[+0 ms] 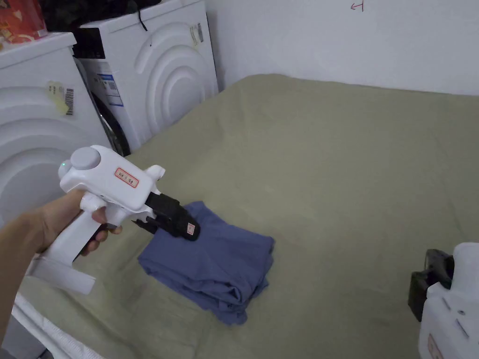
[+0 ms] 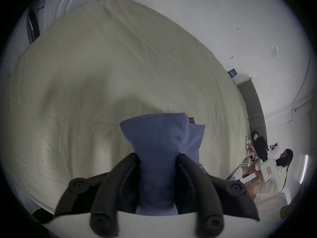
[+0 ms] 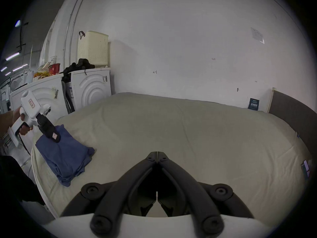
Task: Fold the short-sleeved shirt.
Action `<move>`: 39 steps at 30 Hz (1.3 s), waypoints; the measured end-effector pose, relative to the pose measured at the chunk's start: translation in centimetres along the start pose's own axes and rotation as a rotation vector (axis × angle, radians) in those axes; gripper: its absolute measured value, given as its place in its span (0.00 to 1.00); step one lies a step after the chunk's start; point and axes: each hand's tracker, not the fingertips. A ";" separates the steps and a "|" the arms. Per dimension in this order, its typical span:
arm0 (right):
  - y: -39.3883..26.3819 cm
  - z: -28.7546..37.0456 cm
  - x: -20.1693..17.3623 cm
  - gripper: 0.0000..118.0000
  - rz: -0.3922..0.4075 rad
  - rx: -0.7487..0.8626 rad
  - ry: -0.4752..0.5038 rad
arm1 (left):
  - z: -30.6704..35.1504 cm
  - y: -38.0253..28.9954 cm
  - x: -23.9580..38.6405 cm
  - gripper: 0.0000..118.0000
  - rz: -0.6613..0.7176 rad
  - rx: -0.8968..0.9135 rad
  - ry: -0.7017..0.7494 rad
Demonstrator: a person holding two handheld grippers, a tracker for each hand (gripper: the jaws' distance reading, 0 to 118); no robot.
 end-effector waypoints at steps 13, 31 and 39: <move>1.3 1.9 1.7 0.00 -0.048 -0.005 0.023 | 4.9 -1.6 6.3 0.95 -0.095 0.234 0.147; 3.7 13.7 21.1 0.00 -0.060 0.095 -0.238 | -12.6 -13.1 42.6 0.01 -0.381 0.605 0.033; 1.4 17.3 29.7 0.00 -0.054 0.113 -0.294 | -17.4 -18.1 51.6 0.01 -0.431 0.859 0.160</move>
